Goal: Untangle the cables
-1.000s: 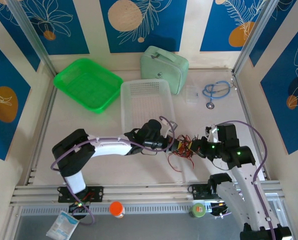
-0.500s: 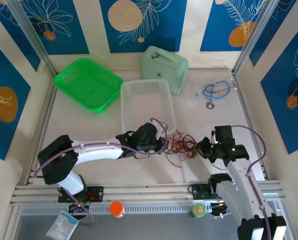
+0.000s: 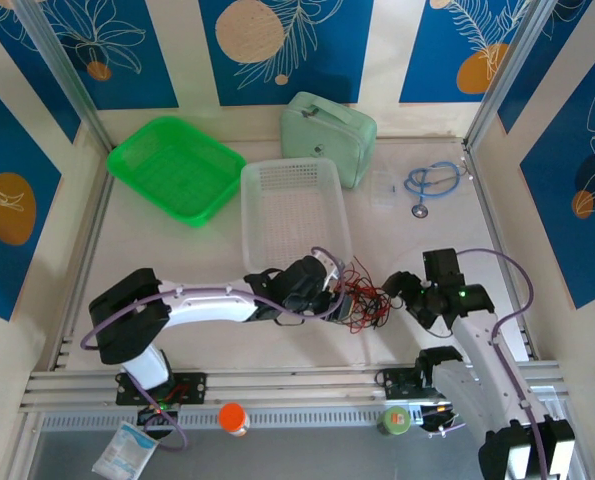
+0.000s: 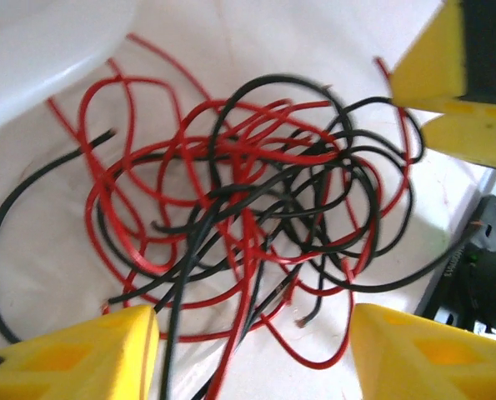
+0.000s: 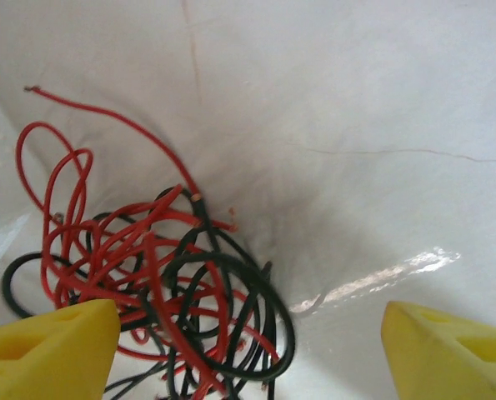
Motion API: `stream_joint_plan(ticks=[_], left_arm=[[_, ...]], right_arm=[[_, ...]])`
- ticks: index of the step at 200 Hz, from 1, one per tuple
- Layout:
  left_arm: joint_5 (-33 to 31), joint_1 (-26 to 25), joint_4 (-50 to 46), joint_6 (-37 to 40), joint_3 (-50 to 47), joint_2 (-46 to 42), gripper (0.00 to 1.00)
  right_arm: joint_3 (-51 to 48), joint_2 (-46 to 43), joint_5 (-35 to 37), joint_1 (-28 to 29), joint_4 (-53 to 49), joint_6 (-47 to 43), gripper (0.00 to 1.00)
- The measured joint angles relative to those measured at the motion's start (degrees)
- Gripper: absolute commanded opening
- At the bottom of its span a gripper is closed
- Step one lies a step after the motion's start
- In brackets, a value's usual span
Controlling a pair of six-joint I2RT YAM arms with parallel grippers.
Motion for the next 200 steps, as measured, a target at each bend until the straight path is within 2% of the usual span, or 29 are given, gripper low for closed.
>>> stream_joint_plan(ticks=[73,107,129,157,179,200], left_arm=[[-0.26,-0.17,0.11,-0.07,2.03,6.49,0.81],[-0.92,-0.17,0.66,-0.04,2.03,9.09,0.81],[-1.38,-0.17,2.12,-0.17,2.03,10.34,0.77],[-2.16,-0.2,4.52,-0.63,2.03,12.04,0.68],[-2.78,-0.2,6.82,-1.51,2.01,12.79,0.59],[-3.61,-0.2,8.41,-2.19,1.99,13.27,0.43]], right_arm=[[8.66,14.62,10.27,18.93,-2.95,0.81,0.85],[8.76,19.5,11.98,20.41,-2.27,0.94,0.81],[8.09,21.68,11.93,19.98,-0.33,0.66,0.75],[6.49,23.17,11.93,18.43,2.45,0.37,0.56],[4.5,22.8,11.67,16.06,4.74,0.7,0.3],[2.23,20.85,10.75,12.98,6.21,0.5,0.04]])
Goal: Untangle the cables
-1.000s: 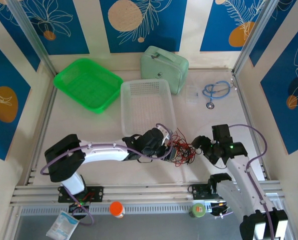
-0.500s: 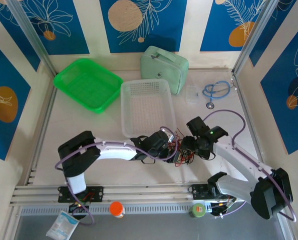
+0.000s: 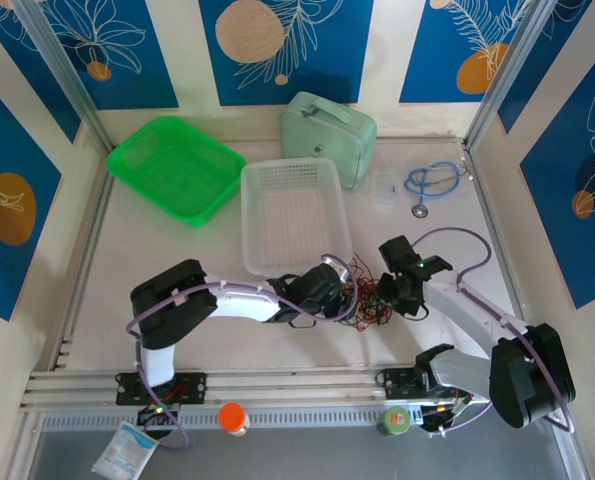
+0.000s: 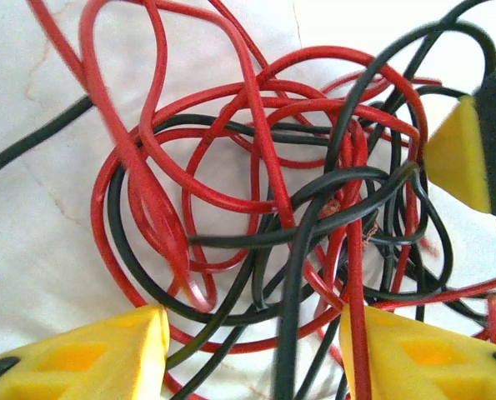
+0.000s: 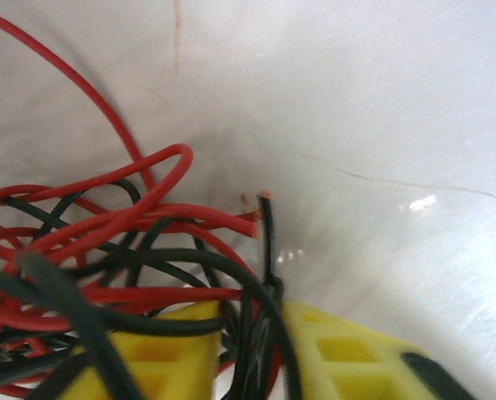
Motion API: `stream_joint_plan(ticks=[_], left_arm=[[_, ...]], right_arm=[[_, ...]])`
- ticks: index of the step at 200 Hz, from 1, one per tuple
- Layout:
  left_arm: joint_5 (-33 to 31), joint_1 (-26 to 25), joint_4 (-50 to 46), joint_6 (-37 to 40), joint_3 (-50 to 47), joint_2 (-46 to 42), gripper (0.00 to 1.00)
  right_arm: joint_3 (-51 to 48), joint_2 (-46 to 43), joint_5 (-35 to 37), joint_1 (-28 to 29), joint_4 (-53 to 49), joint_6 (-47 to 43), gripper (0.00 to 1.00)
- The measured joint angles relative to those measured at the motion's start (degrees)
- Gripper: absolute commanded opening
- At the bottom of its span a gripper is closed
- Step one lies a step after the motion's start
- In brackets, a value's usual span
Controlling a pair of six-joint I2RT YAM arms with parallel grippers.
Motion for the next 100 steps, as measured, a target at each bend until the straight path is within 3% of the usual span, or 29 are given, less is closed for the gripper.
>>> stream_joint_plan(ticks=[4,22,49,70,87,100], left_arm=[[-0.37,-0.04,0.22,-0.28,-0.02,0.09,0.38],[-1.6,-0.15,0.52,-1.07,-0.09,0.24,0.25],[-3.67,-0.2,1.11,-1.55,-0.79,0.24,0.16],[-4.68,-0.35,2.25,-2.16,-1.53,0.17,0.15],[-4.92,-0.46,2.78,-2.67,-2.01,-0.04,0.19],[-4.9,-0.46,2.73,-2.93,-2.38,-0.5,0.27]], right_arm=[[-0.44,-0.68,-0.22,-0.74,0.22,-0.24,0.0],[-2.19,-4.04,-1.51,-3.96,0.92,-0.31,0.0],[-4.09,-10.14,-3.63,-9.33,1.27,-0.24,0.0],[-5.11,-15.13,-6.71,-13.7,1.25,-0.24,0.0],[-5.64,-17.31,-9.92,-16.9,1.05,-0.48,0.17],[-5.64,-17.33,-12.59,-18.47,1.01,-1.09,0.37]])
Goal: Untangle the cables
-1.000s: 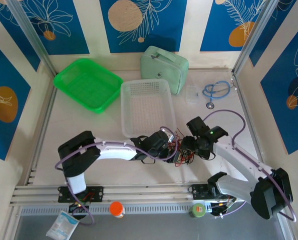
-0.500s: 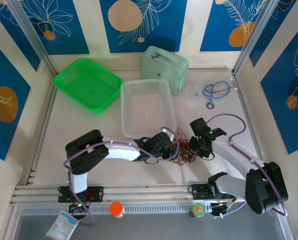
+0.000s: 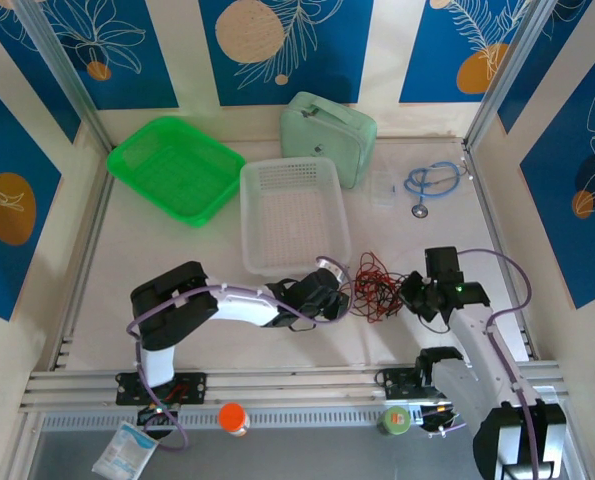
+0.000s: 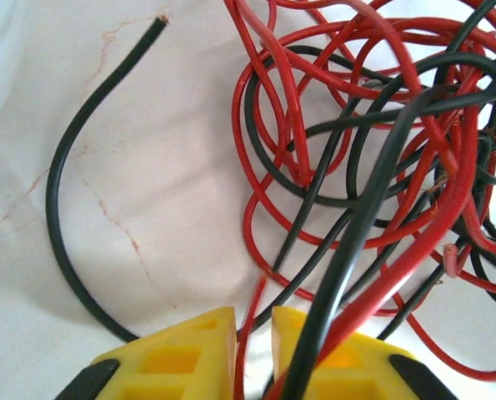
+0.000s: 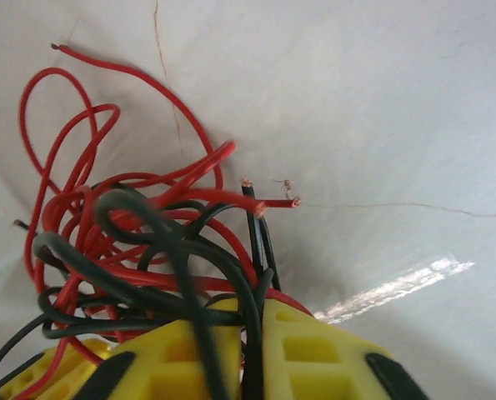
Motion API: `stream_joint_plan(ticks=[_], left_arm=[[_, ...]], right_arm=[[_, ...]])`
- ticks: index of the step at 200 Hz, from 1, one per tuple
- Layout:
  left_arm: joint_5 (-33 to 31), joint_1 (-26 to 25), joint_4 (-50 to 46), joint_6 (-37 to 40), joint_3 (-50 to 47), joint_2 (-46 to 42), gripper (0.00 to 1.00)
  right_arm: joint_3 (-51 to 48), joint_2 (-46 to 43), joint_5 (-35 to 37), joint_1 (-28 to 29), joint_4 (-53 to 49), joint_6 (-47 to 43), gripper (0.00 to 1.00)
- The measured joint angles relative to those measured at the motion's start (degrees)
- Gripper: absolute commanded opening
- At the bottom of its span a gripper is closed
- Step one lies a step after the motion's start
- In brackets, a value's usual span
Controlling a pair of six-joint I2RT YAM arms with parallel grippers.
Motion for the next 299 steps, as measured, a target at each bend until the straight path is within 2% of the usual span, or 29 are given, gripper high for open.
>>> stream_joint_plan(ticks=[12,39,45,79,107,136,159,196,244,273,288,293,299], left_arm=[[0.44,0.0,-0.68,-0.15,-0.44,-0.76,0.35],[1.68,0.0,-3.67,0.33,-0.79,-3.39,0.49],[1.86,0.0,-4.35,0.57,-0.76,-4.17,0.51],[3.91,-0.11,-7.82,1.25,1.38,-7.19,0.61],[5.22,-0.66,-8.76,2.08,3.45,-7.13,0.67],[5.66,-1.36,-9.33,3.04,6.95,-4.57,0.7],[5.2,-1.53,-9.6,3.63,9.68,-1.27,0.7],[1.09,-1.53,-12.33,5.01,10.27,0.13,0.7],[-2.97,-0.2,-13.81,5.29,7.26,-1.22,0.71],[-3.52,1.22,-14.03,4.9,4.76,-1.84,0.71],[-3.5,1.55,-13.97,4.9,4.42,-1.84,0.72],[-3.43,1.66,-13.9,4.9,4.39,-1.84,0.72],[-3.32,1.68,-13.68,4.9,4.35,-1.88,0.72]], right_arm=[[0.0,0.26,-2.01,-0.68,-0.09,-0.09,0.51],[0.5,0.02,-5.29,-0.61,-2.03,-1.53,0.71],[1.05,-0.2,-5.42,-0.52,-2.95,-1.79,0.78],[7.43,-0.31,-5.55,0.02,-6.25,-3.85,0.85],[12.68,4.2,-3.61,2.8,-7.39,-5.9,0.85],[14.38,10.64,1.36,7.26,-7.58,-7.23,0.84],[14.38,16.09,4.5,9.55,-7.74,-7.89,0.79],[13.92,19.3,6.95,9.88,-6.29,-7.76,0.72],[12.17,19.17,7.82,9.2,-4.5,-7.78,0.72],[11.56,22.38,7.8,9.16,-2.29,-7.8,0.71],[11.17,24.74,7.76,9.16,-0.66,-7.72,0.65],[10.97,25.33,7.74,9.18,-0.11,-7.96,0.61],[10.6,25.97,7.69,9.16,0.63,-7.98,0.52]])
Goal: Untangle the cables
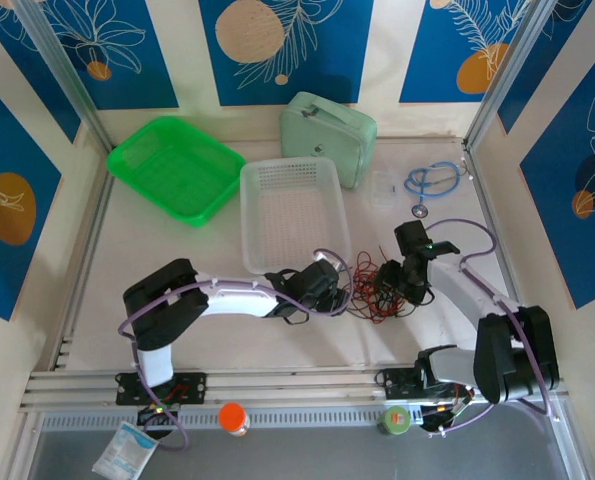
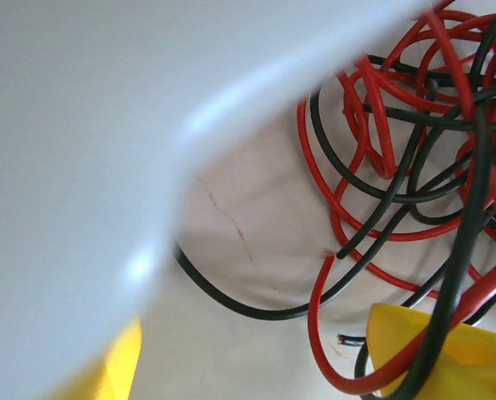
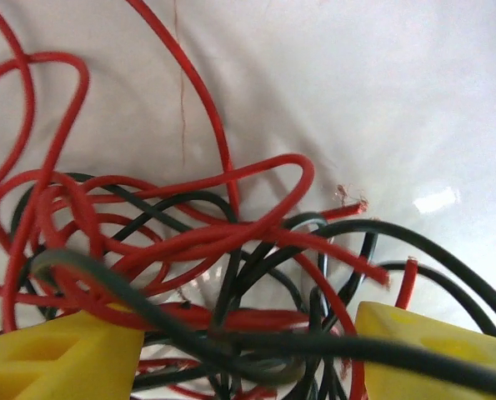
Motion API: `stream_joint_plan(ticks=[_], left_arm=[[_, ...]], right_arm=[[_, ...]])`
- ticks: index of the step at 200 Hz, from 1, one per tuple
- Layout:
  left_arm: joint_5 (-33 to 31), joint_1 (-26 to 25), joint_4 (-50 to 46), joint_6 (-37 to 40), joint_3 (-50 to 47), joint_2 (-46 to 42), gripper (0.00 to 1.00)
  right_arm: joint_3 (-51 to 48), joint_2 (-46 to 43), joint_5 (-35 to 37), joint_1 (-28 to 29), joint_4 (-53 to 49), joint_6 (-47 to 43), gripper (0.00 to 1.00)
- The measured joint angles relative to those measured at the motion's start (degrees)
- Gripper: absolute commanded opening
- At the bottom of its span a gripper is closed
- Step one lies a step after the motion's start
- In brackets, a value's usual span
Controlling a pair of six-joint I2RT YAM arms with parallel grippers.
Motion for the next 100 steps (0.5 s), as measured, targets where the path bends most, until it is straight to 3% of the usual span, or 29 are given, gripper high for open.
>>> stream_joint_plan(ticks=[12,27,33,100], left_arm=[[0.59,0.0,0.57,0.02,0.0,-0.04,0.72],[2.05,0.0,1.92,0.04,-0.13,-0.11,0.73],[2.6,0.0,2.54,0.07,-0.35,-0.22,0.73],[10.82,0.0,7.58,1.6,-1.6,-2.19,0.83]], right_arm=[[-0.76,0.68,-0.13,-0.04,1.29,0.24,0.29],[-2.14,0.85,-0.9,-0.61,2.86,0.24,0.12],[-2.6,0.79,-1.38,-1.01,3.32,0.24,0.0],[-5.29,-13.46,-6.8,-6.12,2.75,1.42,0.0]])
